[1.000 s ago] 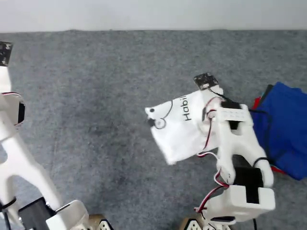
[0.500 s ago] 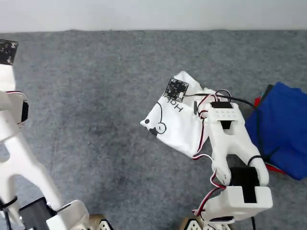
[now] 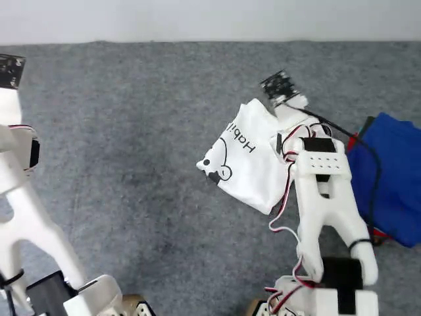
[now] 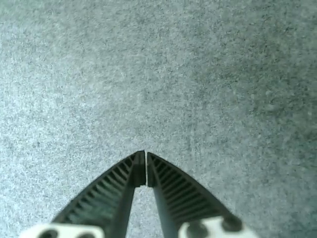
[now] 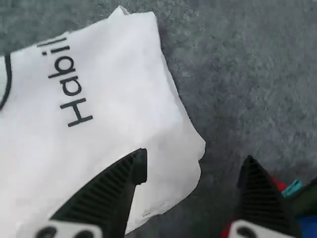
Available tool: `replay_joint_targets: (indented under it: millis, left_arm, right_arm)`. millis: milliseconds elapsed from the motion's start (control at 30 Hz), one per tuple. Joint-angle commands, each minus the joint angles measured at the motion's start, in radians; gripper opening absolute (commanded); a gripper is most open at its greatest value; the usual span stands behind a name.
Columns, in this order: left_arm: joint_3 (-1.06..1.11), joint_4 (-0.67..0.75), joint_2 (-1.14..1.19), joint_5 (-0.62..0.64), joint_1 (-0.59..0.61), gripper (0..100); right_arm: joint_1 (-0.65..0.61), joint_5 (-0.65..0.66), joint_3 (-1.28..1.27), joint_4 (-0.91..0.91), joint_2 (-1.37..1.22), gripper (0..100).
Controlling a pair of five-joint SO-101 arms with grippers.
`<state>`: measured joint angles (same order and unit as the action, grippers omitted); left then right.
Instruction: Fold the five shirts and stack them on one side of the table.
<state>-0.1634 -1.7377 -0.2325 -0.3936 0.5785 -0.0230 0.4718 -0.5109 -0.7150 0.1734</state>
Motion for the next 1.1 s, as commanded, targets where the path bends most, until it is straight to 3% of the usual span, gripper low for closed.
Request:
replay_joint_targets:
  millis: [0,233,467,700,900,1067]
  left_arm:
    - [-0.004,-0.015,-0.038,-0.009,-0.003,1]
    - [-0.002,-0.017,-0.038,-0.009,0.000,1]
    - [-0.002,-0.017,-0.038,-0.009,0.002,1]
    - [-0.002,-0.017,-0.038,-0.009,0.002,1]
    - [-0.002,-0.017,-0.038,-0.009,0.002,1]
    - [-0.002,-0.017,-0.038,-0.011,0.002,1]
  right_arm:
    - [-0.035,-0.190,0.020,-0.090,0.104,29.8]
    - [-0.143,-0.752,0.014,-0.160,0.101,29.9]
    - [-0.194,-1.071,0.044,-0.147,-0.005,29.9]
    - [-0.191,-1.188,0.178,-0.246,-0.139,31.2]
    - [-0.189,-1.235,0.315,-0.354,-0.189,47.6]
    - [-0.180,-1.232,0.342,-0.340,-0.255,45.0]
